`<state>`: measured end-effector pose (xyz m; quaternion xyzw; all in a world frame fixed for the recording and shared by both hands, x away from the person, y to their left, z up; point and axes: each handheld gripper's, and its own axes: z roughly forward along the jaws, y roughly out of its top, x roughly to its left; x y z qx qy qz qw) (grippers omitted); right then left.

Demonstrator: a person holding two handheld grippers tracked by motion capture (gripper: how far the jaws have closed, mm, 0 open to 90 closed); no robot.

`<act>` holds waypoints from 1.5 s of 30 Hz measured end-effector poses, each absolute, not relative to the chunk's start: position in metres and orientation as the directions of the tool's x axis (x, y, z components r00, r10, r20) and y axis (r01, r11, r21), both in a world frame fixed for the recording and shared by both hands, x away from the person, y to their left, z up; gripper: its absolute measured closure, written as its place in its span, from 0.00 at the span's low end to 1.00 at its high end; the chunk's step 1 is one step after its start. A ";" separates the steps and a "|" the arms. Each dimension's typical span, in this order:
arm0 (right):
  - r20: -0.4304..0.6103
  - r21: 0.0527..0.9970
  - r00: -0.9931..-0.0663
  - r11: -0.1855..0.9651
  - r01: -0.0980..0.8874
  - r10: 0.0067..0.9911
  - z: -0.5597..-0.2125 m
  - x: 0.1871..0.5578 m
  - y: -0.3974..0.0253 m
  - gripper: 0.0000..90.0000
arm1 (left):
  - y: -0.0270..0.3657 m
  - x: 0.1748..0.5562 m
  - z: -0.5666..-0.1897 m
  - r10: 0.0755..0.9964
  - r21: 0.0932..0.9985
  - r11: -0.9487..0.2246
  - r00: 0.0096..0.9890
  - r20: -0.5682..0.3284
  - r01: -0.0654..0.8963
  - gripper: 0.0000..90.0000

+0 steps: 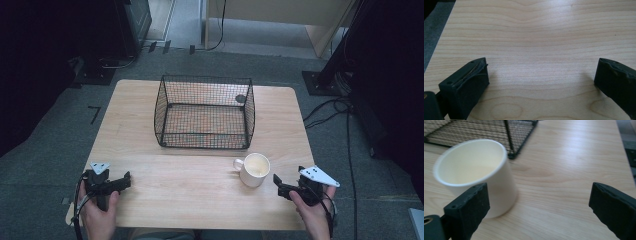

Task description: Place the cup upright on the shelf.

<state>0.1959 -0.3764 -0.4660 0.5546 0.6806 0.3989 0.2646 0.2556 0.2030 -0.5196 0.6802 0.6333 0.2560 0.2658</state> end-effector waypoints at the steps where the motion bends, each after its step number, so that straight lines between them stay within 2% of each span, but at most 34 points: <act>1: 0.098 0.842 -0.273 0.066 0.535 0.957 -0.461 0.195 -0.370 0.00 | 0.203 0.256 -0.520 0.998 0.686 -0.058 0.068 0.011 0.725 0.00; 9: 0.105 0.853 -0.316 0.079 0.516 0.943 -0.459 0.196 -0.353 0.00 | 0.203 0.256 -0.520 0.997 0.685 -0.061 0.073 0.011 0.726 0.00; 11: 0.131 0.864 -0.353 0.068 0.498 0.926 -0.460 0.198 -0.348 0.00 | 0.203 0.256 -0.520 0.997 0.685 -0.061 0.074 0.011 0.726 0.00; 16: 0.106 0.866 -0.384 0.105 0.489 0.917 -0.464 0.201 -0.335 0.00 | 0.203 0.256 -0.520 0.997 0.685 -0.062 0.075 0.011 0.726 0.00; 22: 0.082 0.866 -0.366 0.115 0.486 0.927 -0.472 0.209 -0.325 0.00 | 0.203 0.256 -0.520 0.997 0.686 -0.061 0.074 0.010 0.725 0.00; 31: 0.082 0.871 -0.398 0.128 0.474 0.914 -0.490 0.216 -0.315 0.00 | 0.202 0.256 -0.520 0.997 0.686 -0.061 0.073 0.011 0.725 0.00; 45: 0.062 0.873 -0.373 0.131 0.470 0.926 -0.515 0.228 -0.300 0.09 | 0.201 0.256 -0.520 0.997 0.686 -0.064 0.077 0.012 0.725 0.00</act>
